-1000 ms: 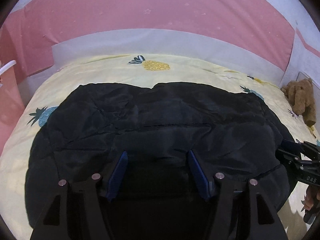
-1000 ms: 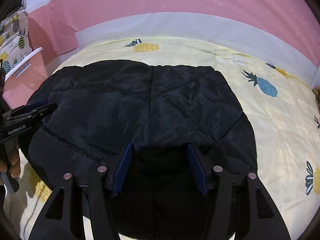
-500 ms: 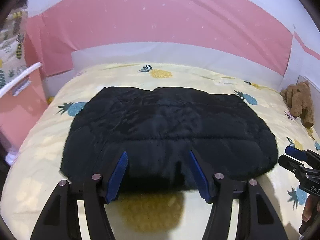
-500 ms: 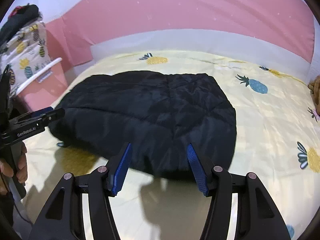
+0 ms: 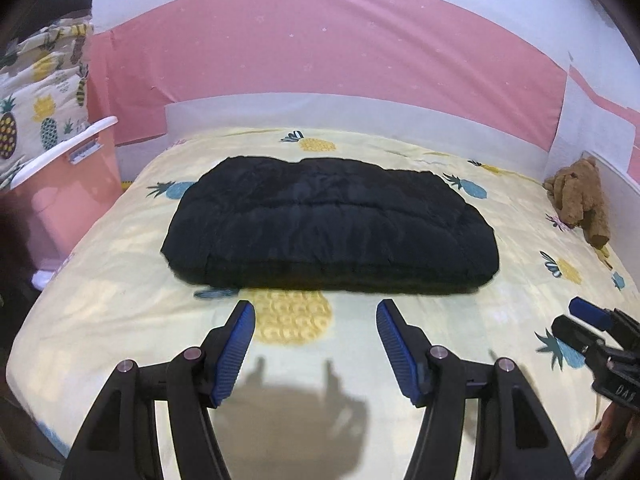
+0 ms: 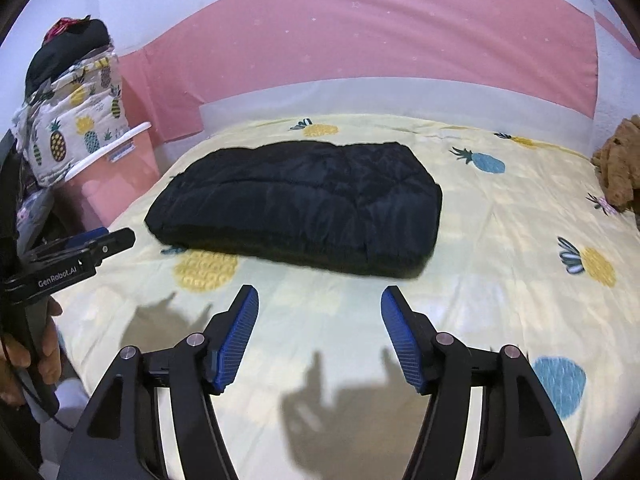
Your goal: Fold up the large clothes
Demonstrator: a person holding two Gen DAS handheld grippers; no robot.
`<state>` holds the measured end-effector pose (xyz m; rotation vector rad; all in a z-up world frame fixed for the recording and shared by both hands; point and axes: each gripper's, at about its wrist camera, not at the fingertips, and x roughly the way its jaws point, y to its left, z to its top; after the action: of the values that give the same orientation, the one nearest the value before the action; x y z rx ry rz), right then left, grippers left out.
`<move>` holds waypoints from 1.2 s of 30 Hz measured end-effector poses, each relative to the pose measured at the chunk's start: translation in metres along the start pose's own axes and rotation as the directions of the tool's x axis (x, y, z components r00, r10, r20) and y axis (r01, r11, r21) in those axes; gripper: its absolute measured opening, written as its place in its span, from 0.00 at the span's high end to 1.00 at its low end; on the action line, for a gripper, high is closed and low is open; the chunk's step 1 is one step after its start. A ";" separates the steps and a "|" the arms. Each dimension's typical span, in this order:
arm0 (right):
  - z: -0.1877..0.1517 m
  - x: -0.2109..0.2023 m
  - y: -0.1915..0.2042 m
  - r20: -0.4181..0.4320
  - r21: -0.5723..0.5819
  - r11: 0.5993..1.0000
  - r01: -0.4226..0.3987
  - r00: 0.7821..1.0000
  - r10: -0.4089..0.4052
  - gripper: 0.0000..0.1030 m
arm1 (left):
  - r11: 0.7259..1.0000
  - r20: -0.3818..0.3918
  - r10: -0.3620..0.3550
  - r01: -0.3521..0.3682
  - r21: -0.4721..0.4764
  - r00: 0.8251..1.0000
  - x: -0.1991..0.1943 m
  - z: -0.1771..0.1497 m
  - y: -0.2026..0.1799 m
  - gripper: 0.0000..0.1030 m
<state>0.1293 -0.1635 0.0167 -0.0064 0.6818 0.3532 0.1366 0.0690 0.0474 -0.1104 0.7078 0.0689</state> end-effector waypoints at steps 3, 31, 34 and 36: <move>-0.015 -0.011 0.007 -0.016 -0.015 1.000 0.019 1.000 -0.019 0.38 | 1.000 -0.009 0.001 -0.001 0.008 1.000 -0.016 -0.018 -0.006 0.38; -0.038 -0.022 0.025 -0.030 -0.059 0.997 0.047 0.998 -0.049 0.38 | 1.000 -0.044 -0.007 0.006 -0.016 0.999 -0.036 -0.052 -0.005 0.35; -0.038 -0.022 0.024 -0.032 -0.061 0.997 0.047 0.998 -0.049 0.38 | 1.000 -0.045 -0.006 0.005 -0.018 0.999 -0.034 -0.053 -0.005 0.35; -0.039 -0.021 0.023 -0.036 -0.059 0.997 0.046 0.998 -0.048 0.38 | 1.000 -0.045 -0.006 0.005 -0.016 0.999 -0.034 -0.052 -0.004 0.35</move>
<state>0.0831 -0.1530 0.0018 -0.0846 0.7067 0.3287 0.0774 0.0573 0.0304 -0.1297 0.7518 0.0673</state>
